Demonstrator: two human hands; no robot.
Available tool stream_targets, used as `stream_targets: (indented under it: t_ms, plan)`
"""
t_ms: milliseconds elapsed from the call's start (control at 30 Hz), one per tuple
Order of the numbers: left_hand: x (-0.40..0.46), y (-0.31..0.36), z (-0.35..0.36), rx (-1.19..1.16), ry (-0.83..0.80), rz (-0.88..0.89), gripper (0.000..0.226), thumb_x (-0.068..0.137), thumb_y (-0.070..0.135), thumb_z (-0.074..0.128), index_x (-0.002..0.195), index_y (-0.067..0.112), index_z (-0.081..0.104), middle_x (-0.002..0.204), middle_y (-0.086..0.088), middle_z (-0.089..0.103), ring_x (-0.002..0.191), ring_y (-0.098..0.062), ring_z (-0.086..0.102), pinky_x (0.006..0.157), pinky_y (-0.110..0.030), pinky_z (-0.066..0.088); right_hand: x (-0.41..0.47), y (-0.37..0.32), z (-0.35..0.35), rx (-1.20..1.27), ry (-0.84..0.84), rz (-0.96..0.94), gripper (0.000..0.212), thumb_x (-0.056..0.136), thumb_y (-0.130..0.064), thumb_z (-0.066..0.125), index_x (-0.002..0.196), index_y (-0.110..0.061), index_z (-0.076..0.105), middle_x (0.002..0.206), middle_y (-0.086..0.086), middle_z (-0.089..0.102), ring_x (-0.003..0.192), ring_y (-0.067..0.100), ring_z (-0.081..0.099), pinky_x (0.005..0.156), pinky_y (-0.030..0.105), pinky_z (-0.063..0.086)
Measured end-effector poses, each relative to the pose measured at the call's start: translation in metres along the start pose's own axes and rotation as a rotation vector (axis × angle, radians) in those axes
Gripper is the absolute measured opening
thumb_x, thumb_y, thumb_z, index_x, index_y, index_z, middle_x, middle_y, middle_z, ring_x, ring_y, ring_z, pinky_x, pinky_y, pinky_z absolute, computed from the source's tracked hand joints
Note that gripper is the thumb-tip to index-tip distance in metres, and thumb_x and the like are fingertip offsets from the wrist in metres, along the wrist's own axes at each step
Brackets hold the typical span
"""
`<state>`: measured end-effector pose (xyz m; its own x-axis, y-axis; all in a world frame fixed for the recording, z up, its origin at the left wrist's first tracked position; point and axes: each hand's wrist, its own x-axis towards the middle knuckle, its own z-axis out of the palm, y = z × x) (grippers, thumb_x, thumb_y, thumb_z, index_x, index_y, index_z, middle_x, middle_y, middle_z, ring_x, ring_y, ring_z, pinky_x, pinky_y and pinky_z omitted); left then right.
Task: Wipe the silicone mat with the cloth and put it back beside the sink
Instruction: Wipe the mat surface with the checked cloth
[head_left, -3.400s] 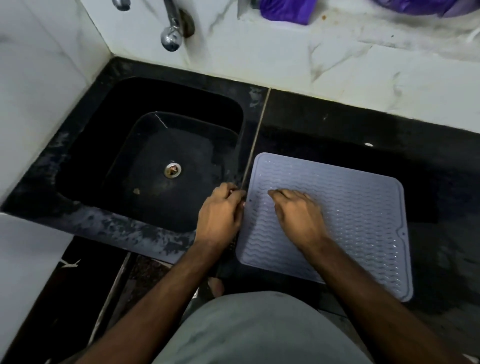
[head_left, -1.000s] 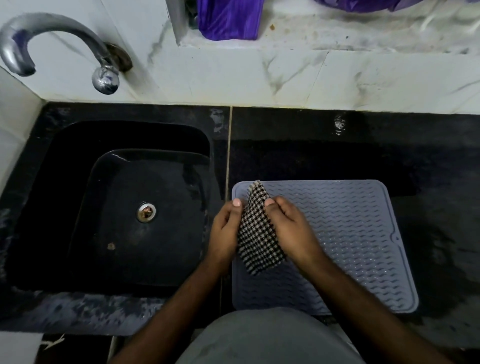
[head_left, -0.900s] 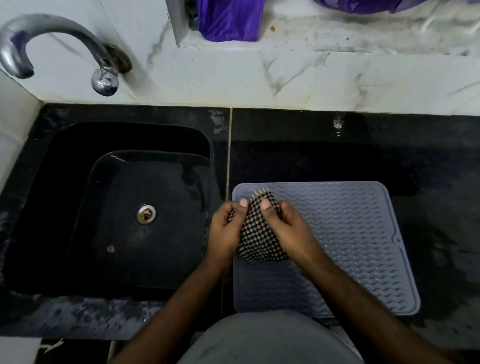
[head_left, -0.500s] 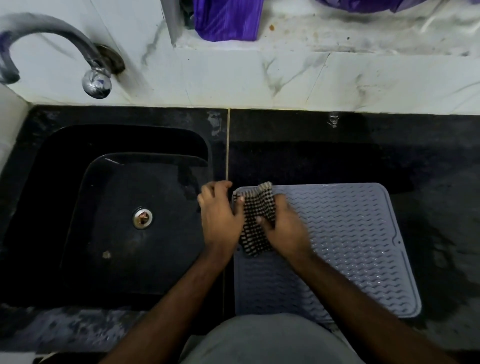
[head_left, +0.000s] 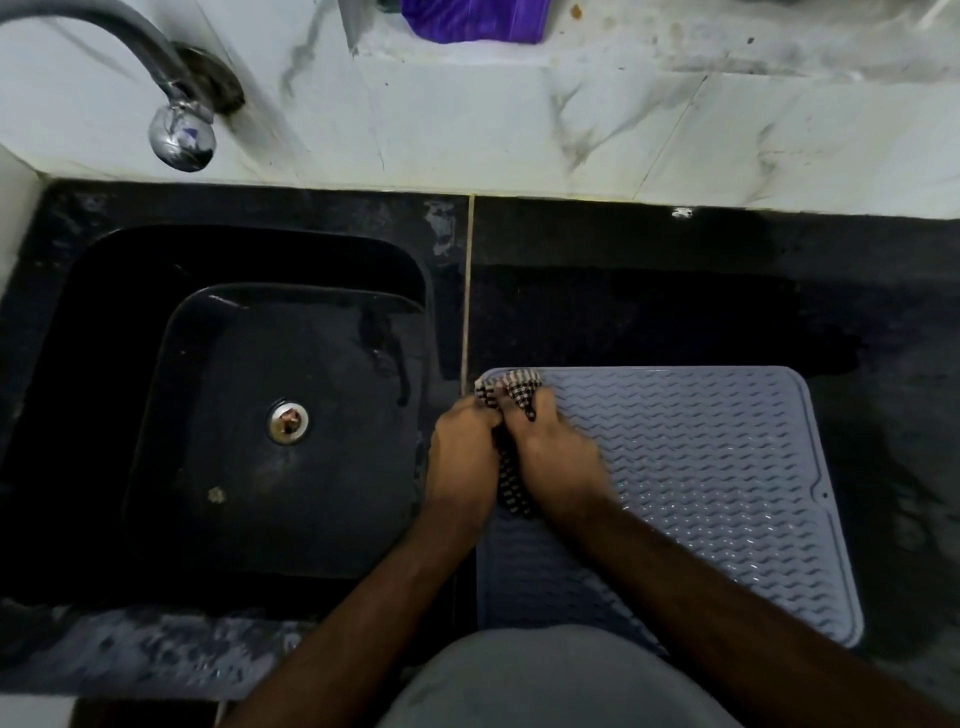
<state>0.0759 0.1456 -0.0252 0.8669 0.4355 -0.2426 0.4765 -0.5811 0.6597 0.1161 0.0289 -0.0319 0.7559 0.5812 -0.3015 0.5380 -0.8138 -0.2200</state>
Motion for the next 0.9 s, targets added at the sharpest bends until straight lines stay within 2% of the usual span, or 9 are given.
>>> stream_targets:
  t_ms: [100,167,300,433,567,633,733,800,900]
  plan:
    - [0.004,-0.003,0.001,0.004,-0.001,0.014,0.022,0.09,0.0,0.058,0.077,0.009,0.073,0.078,0.009,0.055,0.06,0.002,0.047,0.058,-0.009,0.041,0.001,-0.001,0.004,-0.043,0.032,0.007,0.058,0.103,-0.028,0.039,0.155,-0.032,0.015,0.128,0.012,0.036,0.082,0.021,0.061,0.058,0.037,0.058]
    - [0.001,-0.004,-0.003,0.014,-0.004,0.063,0.023,0.09,-0.001,0.059,0.078,0.011,0.074,0.078,0.007,0.056,0.061,0.002,0.047,0.058,-0.009,0.039,0.001,-0.002,0.002,-0.003,0.019,0.023,0.058,0.103,-0.028,0.039,0.155,-0.036,0.014,0.127,0.01,0.035,0.088,0.023,0.061,0.065,0.042,0.058]
    - [-0.013,-0.002,-0.01,-0.055,0.0,0.095,0.023,0.093,0.004,0.058,0.099,0.02,0.073,0.09,0.01,0.064,0.072,0.004,0.054,0.066,-0.004,0.041,0.002,-0.003,-0.008,0.171,0.03,0.104,0.053,0.1,-0.045,0.045,0.151,-0.04,0.028,0.124,0.006,0.038,0.104,0.024,0.054,0.08,0.039,0.053]
    - [-0.024,-0.003,-0.011,-0.142,0.049,0.038,0.022,0.092,0.004,0.054,0.1,0.019,0.067,0.089,0.01,0.069,0.077,-0.001,0.064,0.069,-0.022,0.054,-0.001,-0.002,0.0,0.216,0.046,0.068,0.058,0.097,-0.05,0.051,0.15,-0.044,0.029,0.121,0.006,0.033,0.105,0.025,0.052,0.082,0.04,0.055]
    - [-0.028,-0.001,-0.011,-0.029,0.022,0.054,0.017,0.095,0.008,0.053,0.103,0.018,0.063,0.092,0.004,0.069,0.075,-0.008,0.064,0.066,-0.024,0.053,0.004,0.001,-0.005,0.28,0.003,0.1,0.057,0.098,-0.044,0.051,0.149,-0.05,0.025,0.119,0.002,0.036,0.098,0.022,0.058,0.082,0.041,0.055]
    - [-0.03,0.004,-0.007,0.151,-0.047,0.059,0.018,0.1,0.012,0.047,0.114,0.015,0.057,0.105,-0.004,0.066,0.085,-0.018,0.065,0.075,-0.036,0.056,0.009,0.001,-0.011,0.331,0.011,0.151,0.051,0.099,-0.045,0.049,0.147,-0.05,0.031,0.125,0.002,0.044,0.106,0.022,0.057,0.088,0.04,0.049]
    - [-0.033,0.022,0.001,0.442,-0.149,0.029,0.036,0.105,0.008,0.037,0.14,0.007,0.04,0.123,-0.013,0.057,0.098,-0.027,0.067,0.08,-0.038,0.054,0.013,0.002,-0.015,0.357,0.004,0.202,0.041,0.102,-0.05,0.04,0.142,-0.056,0.036,0.128,0.003,0.051,0.113,0.025,0.057,0.094,0.041,0.047]
    - [-0.032,0.031,0.006,0.48,-0.154,0.013,0.05,0.105,0.007,0.037,0.153,0.004,0.023,0.13,-0.016,0.053,0.101,-0.029,0.066,0.081,-0.039,0.053,0.013,0.002,-0.017,0.347,-0.005,0.205,0.039,0.101,-0.053,0.039,0.139,-0.059,0.037,0.128,0.003,0.054,0.113,0.026,0.058,0.093,0.042,0.049]
    - [-0.039,0.034,0.012,0.529,-0.141,0.005,0.063,0.106,0.009,0.034,0.158,0.002,0.0,0.143,-0.02,0.042,0.101,-0.027,0.067,0.079,-0.038,0.053,0.015,0.004,-0.021,0.339,0.027,0.194,0.037,0.099,-0.057,0.04,0.135,-0.057,0.045,0.126,-0.001,0.06,0.109,0.023,0.062,0.087,0.038,0.05]
